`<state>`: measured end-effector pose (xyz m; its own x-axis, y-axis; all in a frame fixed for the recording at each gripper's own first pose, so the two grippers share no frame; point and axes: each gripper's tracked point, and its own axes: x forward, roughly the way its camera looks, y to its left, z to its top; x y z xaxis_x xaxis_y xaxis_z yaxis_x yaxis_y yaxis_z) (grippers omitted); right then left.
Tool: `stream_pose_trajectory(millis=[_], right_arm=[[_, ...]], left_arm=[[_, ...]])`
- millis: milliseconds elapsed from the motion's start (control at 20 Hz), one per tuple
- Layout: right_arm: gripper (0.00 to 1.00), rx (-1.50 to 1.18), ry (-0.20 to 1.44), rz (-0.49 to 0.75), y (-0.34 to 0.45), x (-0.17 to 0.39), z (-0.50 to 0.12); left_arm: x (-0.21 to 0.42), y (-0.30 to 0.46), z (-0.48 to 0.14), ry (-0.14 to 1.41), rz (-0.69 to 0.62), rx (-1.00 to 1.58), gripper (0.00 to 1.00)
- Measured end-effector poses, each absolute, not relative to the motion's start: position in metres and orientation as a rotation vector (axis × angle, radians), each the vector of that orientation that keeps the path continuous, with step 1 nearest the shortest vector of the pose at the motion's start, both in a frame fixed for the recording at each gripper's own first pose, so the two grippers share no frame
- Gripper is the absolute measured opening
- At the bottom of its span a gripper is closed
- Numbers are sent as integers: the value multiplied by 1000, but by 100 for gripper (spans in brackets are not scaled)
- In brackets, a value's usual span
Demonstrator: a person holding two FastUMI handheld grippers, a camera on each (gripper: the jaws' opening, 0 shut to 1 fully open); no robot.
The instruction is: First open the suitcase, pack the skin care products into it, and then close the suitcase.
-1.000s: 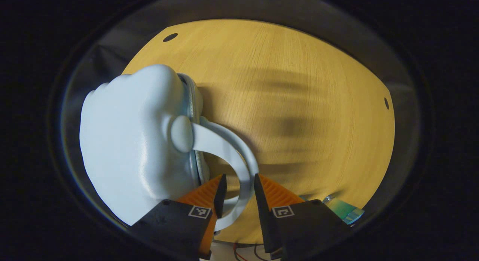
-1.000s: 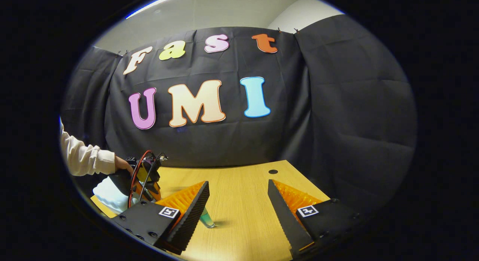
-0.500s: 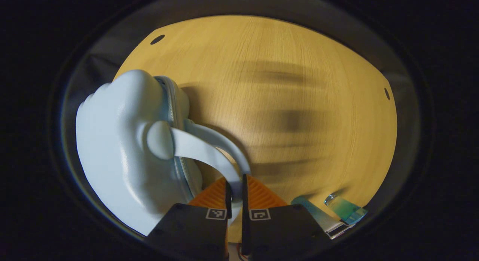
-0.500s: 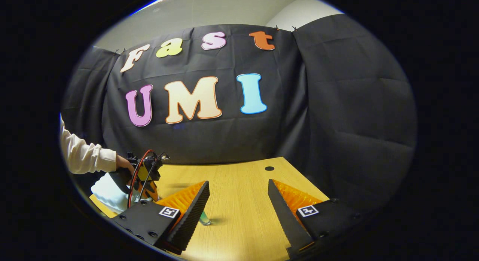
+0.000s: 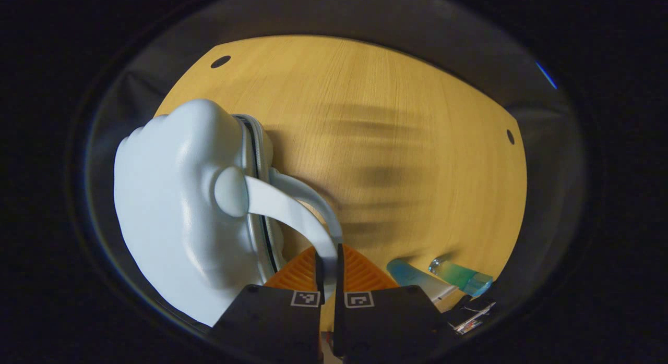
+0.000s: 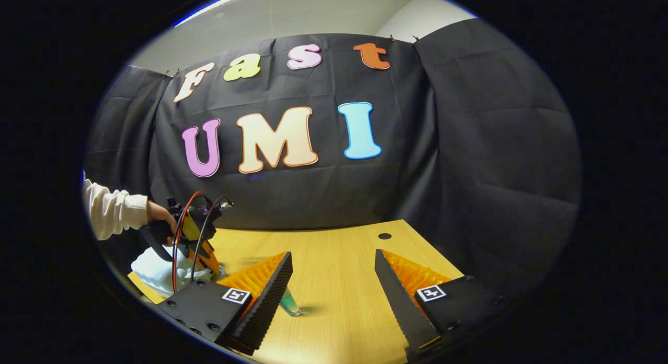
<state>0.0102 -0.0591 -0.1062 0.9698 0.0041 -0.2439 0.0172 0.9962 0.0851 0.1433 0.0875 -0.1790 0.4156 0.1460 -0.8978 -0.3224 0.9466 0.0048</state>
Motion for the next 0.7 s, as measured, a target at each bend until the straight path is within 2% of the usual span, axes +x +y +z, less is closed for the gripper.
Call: stream_pose_trajectory(millis=[400, 700], right_arm=[[99, 93, 226, 105, -19, 14, -99], [99, 99, 221, 189, 18, 9, -96]], left_arm=[[138, 90, -120, 894, 195, -212, 2], [134, 128, -76, 679, 284, -233, 2]])
